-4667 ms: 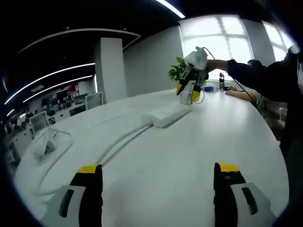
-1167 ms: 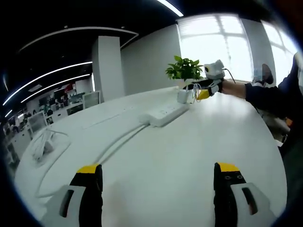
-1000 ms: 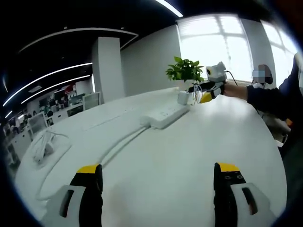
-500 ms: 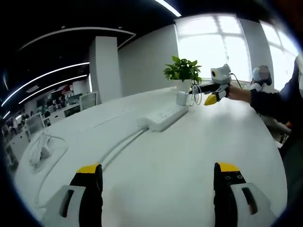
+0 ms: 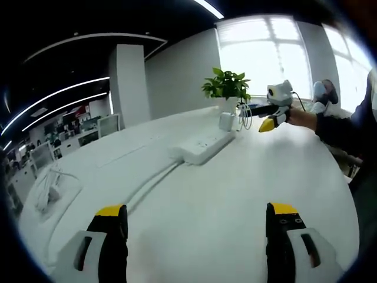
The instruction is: Straighten the power strip on the desk, plug the charger into it
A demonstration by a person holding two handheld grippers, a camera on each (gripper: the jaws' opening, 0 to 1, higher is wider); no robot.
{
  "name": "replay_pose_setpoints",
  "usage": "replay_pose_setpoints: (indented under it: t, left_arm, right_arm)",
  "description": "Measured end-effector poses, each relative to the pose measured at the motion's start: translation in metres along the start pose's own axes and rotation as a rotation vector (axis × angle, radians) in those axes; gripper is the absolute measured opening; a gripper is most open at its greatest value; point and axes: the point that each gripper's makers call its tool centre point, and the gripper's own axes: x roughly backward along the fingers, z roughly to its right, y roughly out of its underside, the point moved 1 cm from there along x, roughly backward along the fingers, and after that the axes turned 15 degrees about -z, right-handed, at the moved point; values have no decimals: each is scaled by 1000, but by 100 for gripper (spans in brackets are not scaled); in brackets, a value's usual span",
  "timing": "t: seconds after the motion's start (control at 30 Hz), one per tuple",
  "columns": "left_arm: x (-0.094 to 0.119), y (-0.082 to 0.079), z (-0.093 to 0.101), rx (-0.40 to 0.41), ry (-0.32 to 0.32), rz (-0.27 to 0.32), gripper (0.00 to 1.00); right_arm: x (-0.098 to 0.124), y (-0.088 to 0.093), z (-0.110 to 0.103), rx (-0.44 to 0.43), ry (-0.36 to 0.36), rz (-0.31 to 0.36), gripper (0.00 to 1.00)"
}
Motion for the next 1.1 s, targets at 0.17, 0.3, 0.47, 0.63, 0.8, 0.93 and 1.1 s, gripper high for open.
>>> replay_pose_setpoints:
  t: [0.17,0.3,0.47,0.63,0.8,0.93,1.1]
  left_arm:
    - [2,-3,-3,-4,-5,-1,99]
    - [0,-5,-5,-5,-6,-4,99]
    - [-3,-8,-7,-23,-13,-5,99]
    - [-6,-11,-6,-28,0,-13,99]
    - [-9,-17,-6,-41,3,-5,99]
    - [-12,-26,-8,-93,-21,23,99]
    - [-14,-34,-9,-73,0,36,99]
  right_arm:
    - [10,-8,-5,7,1,23,100]
    - [17,-15,-10,14,4,36,100]
    - [25,-18,-15,6,4,47,100]
    - [33,-17,-17,0,9,53,100]
    - [38,-12,-18,-15,15,64,100]
    - [41,-4,-22,-24,18,53,100]
    - [48,1,-25,-35,25,53,100]
